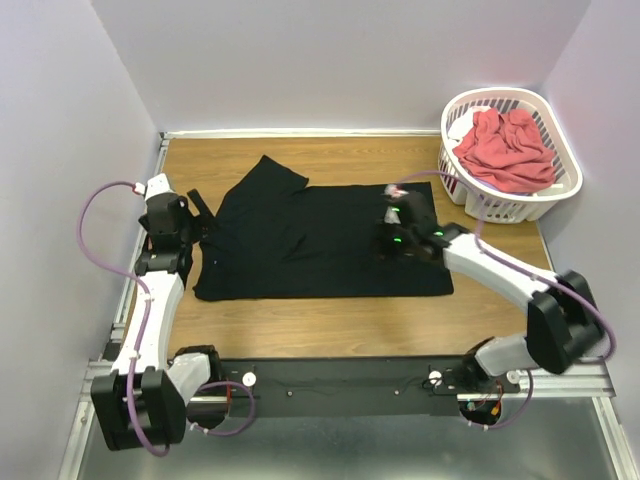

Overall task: Fold and stack the t-shirts
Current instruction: Fold the tshirt

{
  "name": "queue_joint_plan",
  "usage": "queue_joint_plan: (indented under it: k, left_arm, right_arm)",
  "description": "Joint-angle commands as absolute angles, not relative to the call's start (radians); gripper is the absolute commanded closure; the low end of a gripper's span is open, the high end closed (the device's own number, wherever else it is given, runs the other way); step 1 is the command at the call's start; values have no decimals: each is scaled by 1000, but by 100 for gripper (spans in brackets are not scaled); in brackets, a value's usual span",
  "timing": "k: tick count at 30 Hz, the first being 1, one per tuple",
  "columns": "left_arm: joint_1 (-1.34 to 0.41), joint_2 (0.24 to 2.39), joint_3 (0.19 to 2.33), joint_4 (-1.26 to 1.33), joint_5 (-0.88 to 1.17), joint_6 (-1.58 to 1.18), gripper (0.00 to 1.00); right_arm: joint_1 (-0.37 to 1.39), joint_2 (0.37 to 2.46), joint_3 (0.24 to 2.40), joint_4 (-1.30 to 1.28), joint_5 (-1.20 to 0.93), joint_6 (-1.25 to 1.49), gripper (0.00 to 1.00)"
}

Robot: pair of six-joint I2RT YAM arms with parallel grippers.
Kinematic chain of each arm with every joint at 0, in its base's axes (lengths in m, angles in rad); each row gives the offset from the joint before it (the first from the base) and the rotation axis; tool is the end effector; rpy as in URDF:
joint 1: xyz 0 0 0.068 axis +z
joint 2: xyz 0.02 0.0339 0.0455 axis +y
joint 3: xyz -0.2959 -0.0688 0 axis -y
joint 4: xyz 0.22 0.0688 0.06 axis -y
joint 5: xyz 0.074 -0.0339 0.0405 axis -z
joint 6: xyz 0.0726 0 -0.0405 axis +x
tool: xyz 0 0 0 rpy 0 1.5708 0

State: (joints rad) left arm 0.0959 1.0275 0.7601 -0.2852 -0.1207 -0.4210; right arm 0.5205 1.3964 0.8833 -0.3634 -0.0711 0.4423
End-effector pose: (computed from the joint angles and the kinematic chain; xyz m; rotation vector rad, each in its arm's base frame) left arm 0.2176 0.0297 0.2899 -0.6105 2.0298 -0.0650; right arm 0.2434 0.1454 0.2367 -0.1305 2.5091 0.5000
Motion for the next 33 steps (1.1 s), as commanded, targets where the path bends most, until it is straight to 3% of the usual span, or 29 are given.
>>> queue_joint_plan:
  k: [1,5,13,33]
  left_arm:
    - [87,992,732,-225,-126,-371,2]
    - [40,988,732,-218,-155,-348,2]
    - [8,963,715,-207,-184,-344,2]
    - [6,923,707,-199,-161,-348,2]
  right_arm:
    - [728,1549,1047,-318,-19,344,51]
    - [873,1742,1224,-308,-6,262,61]
    - [1015,2028,1451,-308,44,212,61]
    - [1247,2091,1431,-492,31,425,59]
